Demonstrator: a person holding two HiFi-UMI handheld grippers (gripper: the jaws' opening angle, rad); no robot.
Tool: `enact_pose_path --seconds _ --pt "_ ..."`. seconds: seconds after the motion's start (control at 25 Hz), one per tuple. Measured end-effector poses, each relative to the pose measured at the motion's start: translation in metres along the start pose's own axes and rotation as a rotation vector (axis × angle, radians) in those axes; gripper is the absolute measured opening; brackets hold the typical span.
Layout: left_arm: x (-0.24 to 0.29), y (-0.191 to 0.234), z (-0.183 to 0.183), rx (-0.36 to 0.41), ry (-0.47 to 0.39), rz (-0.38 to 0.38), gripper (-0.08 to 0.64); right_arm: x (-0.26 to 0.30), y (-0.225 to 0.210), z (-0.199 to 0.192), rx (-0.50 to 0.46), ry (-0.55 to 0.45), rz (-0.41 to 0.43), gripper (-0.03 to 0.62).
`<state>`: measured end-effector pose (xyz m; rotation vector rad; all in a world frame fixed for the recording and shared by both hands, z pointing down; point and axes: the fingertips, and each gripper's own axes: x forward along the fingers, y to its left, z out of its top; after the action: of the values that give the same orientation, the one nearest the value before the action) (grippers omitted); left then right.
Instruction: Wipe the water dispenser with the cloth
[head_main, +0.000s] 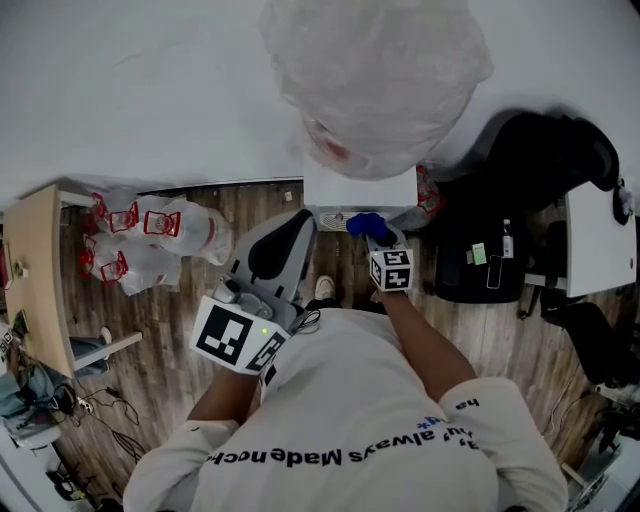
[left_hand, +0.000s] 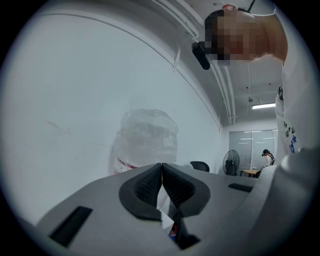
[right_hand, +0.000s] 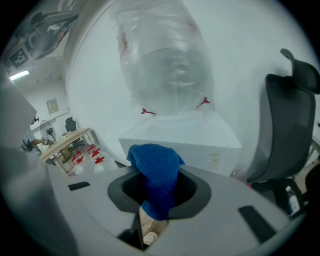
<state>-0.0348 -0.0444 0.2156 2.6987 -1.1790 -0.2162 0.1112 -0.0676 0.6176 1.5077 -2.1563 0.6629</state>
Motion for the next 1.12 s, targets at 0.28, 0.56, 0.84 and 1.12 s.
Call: enact_pose_path --seconds 0.28,0.56,0.84,1.12 --pt "-0.023 0.024 0.002 0.004 0.003 0.038 0.020 0.033 0.092 0.007 -0.081 0.042 0.181 0.094" --pt "-0.045 0.046 0.004 0.009 0.005 0.087 0.020 0.065 0.129 -0.006 -0.065 0.142 0.224 0.094" --pt "-0.054 0.056 0.005 0.016 0.010 0.114 0.020 0.099 0.133 0.000 -0.011 0.188 0.227 0.094" --pt "-0.051 0.061 0.006 0.019 0.016 0.132 0.020 0.118 0.135 -0.010 0.023 0.263 0.269 0.094"
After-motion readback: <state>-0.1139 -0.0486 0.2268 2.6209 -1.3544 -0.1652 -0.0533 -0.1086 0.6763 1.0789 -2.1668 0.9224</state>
